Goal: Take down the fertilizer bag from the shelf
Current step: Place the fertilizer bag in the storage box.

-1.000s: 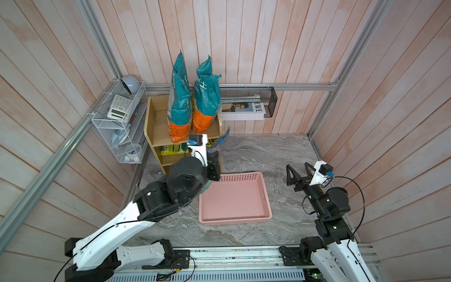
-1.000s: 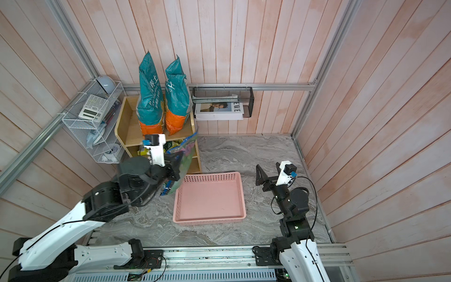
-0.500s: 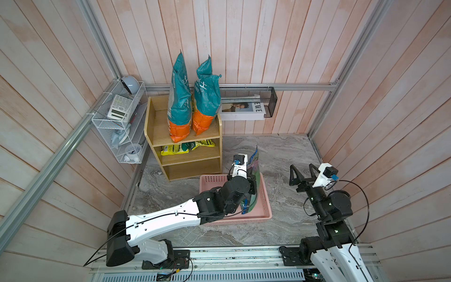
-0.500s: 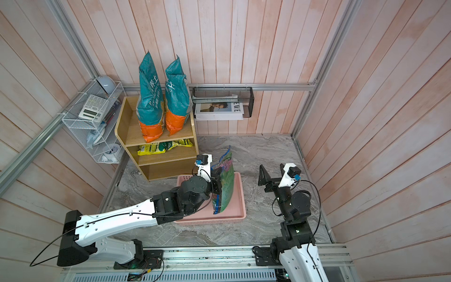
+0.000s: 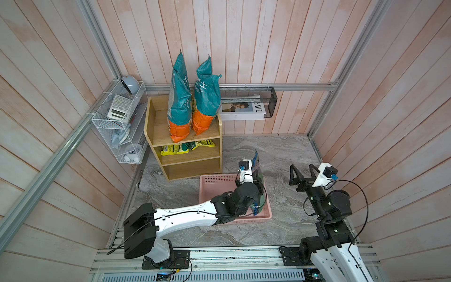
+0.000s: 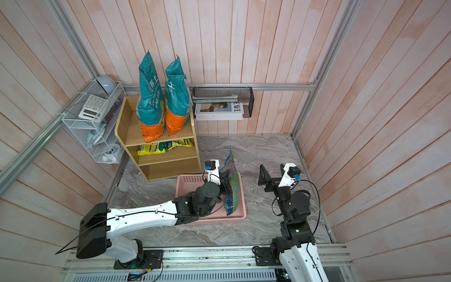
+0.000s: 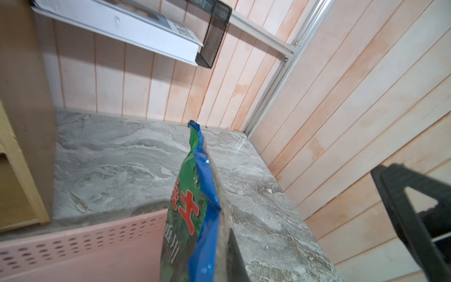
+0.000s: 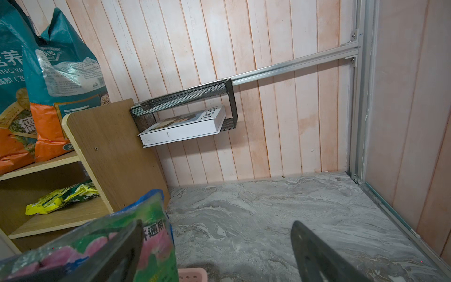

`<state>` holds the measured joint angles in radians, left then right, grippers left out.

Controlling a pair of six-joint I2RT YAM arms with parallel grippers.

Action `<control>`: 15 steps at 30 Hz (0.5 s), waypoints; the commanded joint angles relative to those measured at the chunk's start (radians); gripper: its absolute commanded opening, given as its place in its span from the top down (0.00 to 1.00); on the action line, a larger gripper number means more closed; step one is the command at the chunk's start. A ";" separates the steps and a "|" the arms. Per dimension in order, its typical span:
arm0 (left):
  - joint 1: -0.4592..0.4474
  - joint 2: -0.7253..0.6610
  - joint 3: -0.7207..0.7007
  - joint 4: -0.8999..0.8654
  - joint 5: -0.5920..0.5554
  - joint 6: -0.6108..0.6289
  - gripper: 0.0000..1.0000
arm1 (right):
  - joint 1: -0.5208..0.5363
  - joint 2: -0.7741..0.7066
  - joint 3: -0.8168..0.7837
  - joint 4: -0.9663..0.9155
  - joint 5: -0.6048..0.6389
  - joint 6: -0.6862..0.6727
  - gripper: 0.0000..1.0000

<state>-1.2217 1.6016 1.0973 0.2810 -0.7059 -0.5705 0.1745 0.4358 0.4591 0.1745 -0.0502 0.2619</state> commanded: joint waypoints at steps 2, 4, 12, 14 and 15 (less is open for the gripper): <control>-0.004 0.066 0.033 0.258 -0.026 -0.037 1.00 | 0.002 -0.002 -0.010 -0.001 0.003 0.010 0.02; -0.010 0.121 0.047 0.286 -0.019 -0.037 1.00 | 0.002 -0.003 -0.011 -0.001 0.002 0.010 0.02; -0.116 0.227 0.026 0.492 -0.177 0.075 1.00 | 0.003 -0.002 -0.016 0.006 0.002 0.014 0.02; -0.166 0.250 0.020 0.579 -0.224 0.147 1.00 | 0.002 -0.002 -0.016 0.006 0.003 0.016 0.02; -0.192 0.263 0.019 0.624 -0.242 0.186 1.00 | 0.002 -0.002 -0.016 0.006 0.004 0.016 0.02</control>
<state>-1.3590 1.8500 1.1149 0.6788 -0.8543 -0.5037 0.1745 0.4366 0.4568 0.1749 -0.0502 0.2626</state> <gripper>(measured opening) 0.045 0.981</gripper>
